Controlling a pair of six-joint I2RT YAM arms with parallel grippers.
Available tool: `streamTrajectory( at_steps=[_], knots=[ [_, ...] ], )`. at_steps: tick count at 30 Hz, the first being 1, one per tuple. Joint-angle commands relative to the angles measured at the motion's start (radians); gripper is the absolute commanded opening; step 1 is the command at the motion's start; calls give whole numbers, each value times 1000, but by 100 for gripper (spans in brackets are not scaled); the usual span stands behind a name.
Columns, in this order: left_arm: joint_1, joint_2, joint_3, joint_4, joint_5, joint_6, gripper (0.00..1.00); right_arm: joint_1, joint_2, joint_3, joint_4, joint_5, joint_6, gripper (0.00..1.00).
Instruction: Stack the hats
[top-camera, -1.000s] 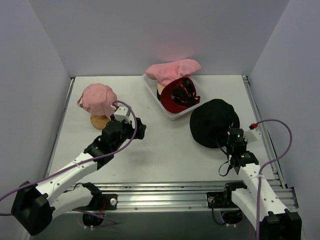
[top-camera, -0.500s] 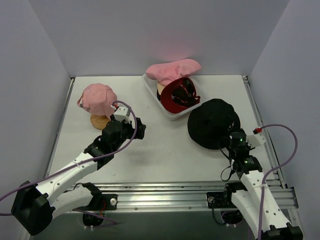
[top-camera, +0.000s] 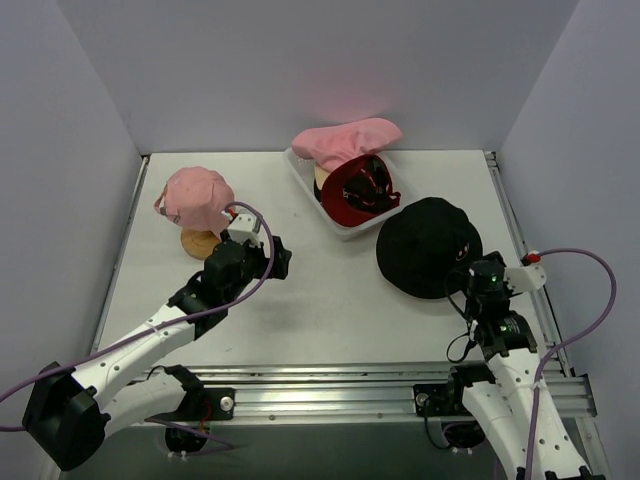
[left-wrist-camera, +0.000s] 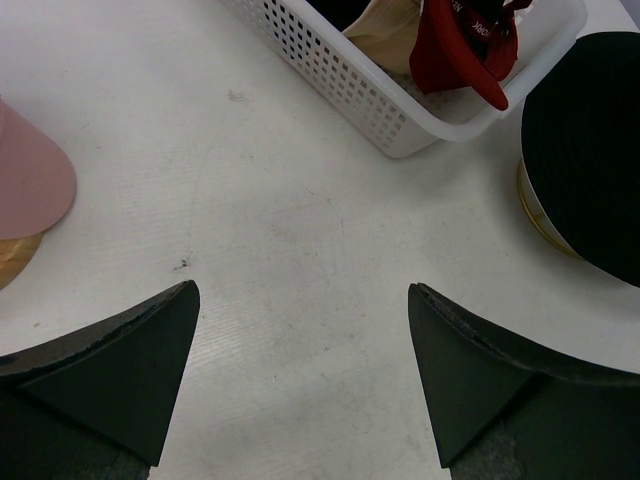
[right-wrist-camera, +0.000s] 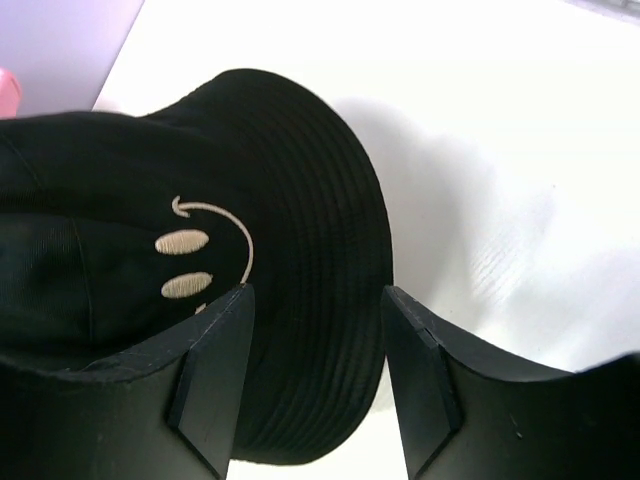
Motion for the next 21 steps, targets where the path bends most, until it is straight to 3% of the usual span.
streamTrajectory(
  at_steps=[1, 8, 21],
  knots=[
    [-4, -17, 24, 11, -10, 17, 94, -8, 40, 39, 8, 83, 14, 49],
    [-3, -24, 22, 7, -15, 17, 94, -19, 223, 15, 156, 59, 3, 47],
    [-3, -24, 22, 6, -15, 17, 94, -157, 299, -114, 347, -64, -29, 47]
  ],
)
